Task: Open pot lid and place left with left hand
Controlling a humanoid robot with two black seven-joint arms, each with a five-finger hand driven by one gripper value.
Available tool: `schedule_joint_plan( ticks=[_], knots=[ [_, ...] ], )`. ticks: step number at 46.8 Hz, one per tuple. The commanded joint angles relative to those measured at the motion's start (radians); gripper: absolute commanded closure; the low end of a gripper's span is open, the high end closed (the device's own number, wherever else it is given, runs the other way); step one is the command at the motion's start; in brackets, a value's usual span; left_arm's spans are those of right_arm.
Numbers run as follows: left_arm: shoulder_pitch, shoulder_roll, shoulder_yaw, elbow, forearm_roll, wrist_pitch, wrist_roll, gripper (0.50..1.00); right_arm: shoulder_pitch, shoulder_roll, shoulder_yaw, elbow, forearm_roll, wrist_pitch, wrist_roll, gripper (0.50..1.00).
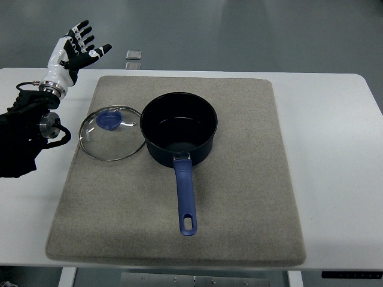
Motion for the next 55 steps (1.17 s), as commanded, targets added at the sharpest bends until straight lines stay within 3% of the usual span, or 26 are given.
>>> schedule_joint_plan(
  ticks=[1, 55],
  knots=[
    [0.001, -0.001, -0.004, 0.03, 0.0, 0.0, 0.0, 0.517, -0.001, 0.0, 0.0, 0.0, 0.0, 0.0, 0.0, 0.583],
    [0.024, -0.001, -0.007, 0.14, 0.001, 0.014, 0.0, 0.51, 0.007, 0.0, 0.008, 0.0, 0.006, 0.0, 0.0, 0.583]
  ],
)
